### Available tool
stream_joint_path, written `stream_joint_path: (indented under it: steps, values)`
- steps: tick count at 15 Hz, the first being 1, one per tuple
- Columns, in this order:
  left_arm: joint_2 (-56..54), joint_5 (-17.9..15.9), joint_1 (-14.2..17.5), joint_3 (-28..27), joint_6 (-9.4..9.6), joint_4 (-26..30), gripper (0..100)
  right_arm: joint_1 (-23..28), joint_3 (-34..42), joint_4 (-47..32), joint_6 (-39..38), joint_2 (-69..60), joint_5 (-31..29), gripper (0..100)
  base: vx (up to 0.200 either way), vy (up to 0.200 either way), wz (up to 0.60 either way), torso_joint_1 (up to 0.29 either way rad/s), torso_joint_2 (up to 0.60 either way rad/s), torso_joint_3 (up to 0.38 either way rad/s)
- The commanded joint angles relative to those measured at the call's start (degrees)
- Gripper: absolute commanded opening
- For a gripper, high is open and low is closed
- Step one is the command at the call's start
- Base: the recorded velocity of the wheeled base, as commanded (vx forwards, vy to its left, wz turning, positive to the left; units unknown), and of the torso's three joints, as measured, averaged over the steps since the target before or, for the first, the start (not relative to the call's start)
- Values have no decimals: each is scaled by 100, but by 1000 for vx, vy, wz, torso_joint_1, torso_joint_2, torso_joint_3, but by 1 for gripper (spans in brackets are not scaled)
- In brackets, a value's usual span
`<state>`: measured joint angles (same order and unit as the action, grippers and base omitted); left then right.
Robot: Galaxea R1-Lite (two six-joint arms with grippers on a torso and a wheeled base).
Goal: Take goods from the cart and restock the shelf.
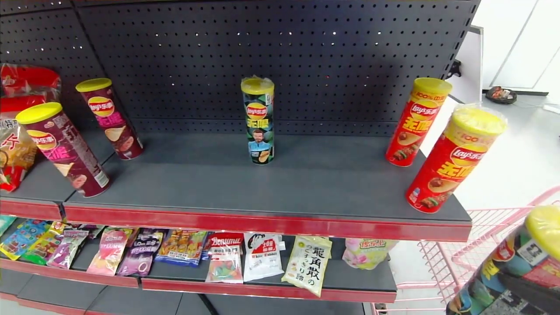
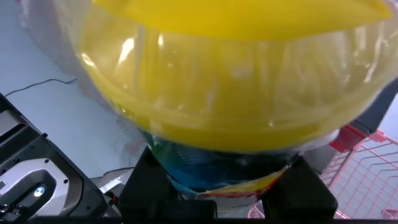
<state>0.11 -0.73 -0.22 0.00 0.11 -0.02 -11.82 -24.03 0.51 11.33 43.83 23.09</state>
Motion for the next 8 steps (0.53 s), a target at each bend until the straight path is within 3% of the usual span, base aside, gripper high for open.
stream_joint_path:
  steps: [1,8]
  values:
    - [-2,3,-4,0,7,2,100,-13,21,10,-8,-41,99,0,0,200,0,-2,-2,2]
    - [-2,3,-4,0,7,2,100,-13,-23,19,1,-111,363,0,0,200,0,5,2,4]
